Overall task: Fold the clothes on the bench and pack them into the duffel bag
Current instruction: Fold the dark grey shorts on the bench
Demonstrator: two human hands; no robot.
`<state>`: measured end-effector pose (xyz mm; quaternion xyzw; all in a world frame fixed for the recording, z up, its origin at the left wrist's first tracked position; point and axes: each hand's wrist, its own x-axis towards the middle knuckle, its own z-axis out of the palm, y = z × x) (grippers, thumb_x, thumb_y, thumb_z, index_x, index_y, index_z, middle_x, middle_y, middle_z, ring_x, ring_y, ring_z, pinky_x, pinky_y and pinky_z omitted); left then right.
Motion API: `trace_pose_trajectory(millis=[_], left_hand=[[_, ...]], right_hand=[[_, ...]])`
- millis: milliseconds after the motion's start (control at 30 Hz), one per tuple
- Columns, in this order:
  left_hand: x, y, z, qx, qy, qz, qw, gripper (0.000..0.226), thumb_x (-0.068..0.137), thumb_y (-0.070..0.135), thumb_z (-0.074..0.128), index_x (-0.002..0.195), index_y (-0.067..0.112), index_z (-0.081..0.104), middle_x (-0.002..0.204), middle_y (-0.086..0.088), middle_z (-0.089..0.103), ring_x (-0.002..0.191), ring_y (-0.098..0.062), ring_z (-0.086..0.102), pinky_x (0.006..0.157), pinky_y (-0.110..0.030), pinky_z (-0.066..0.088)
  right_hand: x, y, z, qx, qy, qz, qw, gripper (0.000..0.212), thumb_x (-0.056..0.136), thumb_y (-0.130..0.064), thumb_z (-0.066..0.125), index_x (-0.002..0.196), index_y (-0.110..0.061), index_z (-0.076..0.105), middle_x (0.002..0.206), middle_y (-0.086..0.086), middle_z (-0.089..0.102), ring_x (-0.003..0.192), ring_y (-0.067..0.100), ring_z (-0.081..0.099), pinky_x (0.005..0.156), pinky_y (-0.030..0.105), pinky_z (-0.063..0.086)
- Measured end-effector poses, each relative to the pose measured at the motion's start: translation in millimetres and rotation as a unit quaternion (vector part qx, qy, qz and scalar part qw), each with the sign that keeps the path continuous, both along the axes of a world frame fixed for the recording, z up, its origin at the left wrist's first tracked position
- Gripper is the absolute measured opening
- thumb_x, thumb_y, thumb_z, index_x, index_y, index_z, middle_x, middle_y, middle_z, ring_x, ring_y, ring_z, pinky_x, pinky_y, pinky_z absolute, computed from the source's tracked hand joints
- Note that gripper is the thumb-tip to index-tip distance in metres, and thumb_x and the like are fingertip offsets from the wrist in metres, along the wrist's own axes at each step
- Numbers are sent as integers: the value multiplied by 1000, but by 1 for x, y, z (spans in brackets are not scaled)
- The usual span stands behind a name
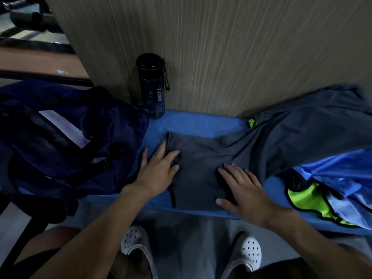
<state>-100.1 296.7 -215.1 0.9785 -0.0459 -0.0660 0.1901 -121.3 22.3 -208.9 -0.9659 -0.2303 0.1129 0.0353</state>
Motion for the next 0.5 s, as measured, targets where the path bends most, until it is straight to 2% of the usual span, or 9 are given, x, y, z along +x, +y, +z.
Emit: trace_pose_trajectory(millis=[33, 100, 167, 200, 267, 333, 367, 433, 500], left_hand=[[3, 3, 1, -6, 11, 11, 1000, 56, 104, 40, 42, 156, 32, 21, 166, -4, -13, 154, -19, -1, 122, -52, -8], [6, 5, 2, -27, -15, 47, 998, 60, 102, 35, 49, 156, 27, 23, 166, -11, -9, 152, -30, 5, 124, -52, 5], [0, -6, 5, -21, -117, 50, 992, 57, 99, 29, 55, 151, 20, 35, 163, -19, 9, 148, -38, 18, 119, -54, 22], [-5, -14, 6, -19, -162, 24, 986, 53, 99, 31, 52, 149, 17, 40, 161, -19, 16, 147, -37, 22, 118, -54, 26], [-16, -30, 4, -7, -161, -63, 985, 58, 100, 45, 31, 151, 18, 38, 164, -13, 19, 150, -30, 20, 120, -50, 24], [-28, -38, -1, 54, -54, -111, 991, 75, 92, 57, 2, 159, 25, 16, 168, -3, 2, 154, -20, 2, 125, -40, 7], [-29, -35, -6, 98, -17, -113, 989, 76, 90, 58, -4, 159, 29, 5, 167, -1, -7, 154, -18, -7, 125, -37, -1], [-24, -23, -8, 145, 10, -98, 985, 65, 98, 53, 9, 159, 31, -2, 167, -1, -12, 153, -21, -12, 124, -38, -4], [-19, -17, 0, 150, 29, -73, 986, 62, 102, 42, 27, 159, 29, 4, 167, -4, -10, 154, -25, -8, 125, -43, 1]], right_hand=[[-4, -1, -3, -6, 16, 6, 1000, 94, 77, -80, 12, 156, -29, 7, 163, -7, -2, 150, 16, -5, 121, 39, -2], [-12, 0, -3, 9, 10, 11, 1000, 98, 74, -86, -9, 155, -33, -1, 160, -10, -15, 147, 11, -20, 119, 40, -13], [-20, 4, -6, 9, 14, -9, 1000, 100, 70, -81, -23, 155, -36, 4, 161, -9, -13, 149, 15, -17, 120, 46, -10], [-24, 9, -5, -3, 9, -15, 1000, 99, 73, -79, -24, 155, -35, 10, 162, -5, -8, 151, 22, -9, 120, 51, -3], [-32, 23, -2, -8, -9, -17, 1000, 90, 86, -72, -14, 152, -28, 28, 162, 7, 13, 149, 34, 15, 116, 61, 16], [-31, 32, -2, -9, 5, -2, 1000, 84, 87, -68, -12, 152, -31, 25, 163, 3, 10, 150, 30, 11, 117, 59, 12], [-30, 33, 1, 7, 7, -6, 1000, 81, 88, -67, -10, 152, -33, 25, 163, 0, 11, 150, 26, 10, 119, 55, 11], [-24, 27, 6, 38, -39, -47, 997, 66, 97, -59, 9, 149, -29, 35, 160, 3, 25, 148, 25, 22, 118, 50, 17], [-19, 15, 5, -5, -9, -68, 998, 60, 99, -53, 23, 153, -27, 25, 163, 6, 12, 151, 26, 8, 121, 48, 9]])
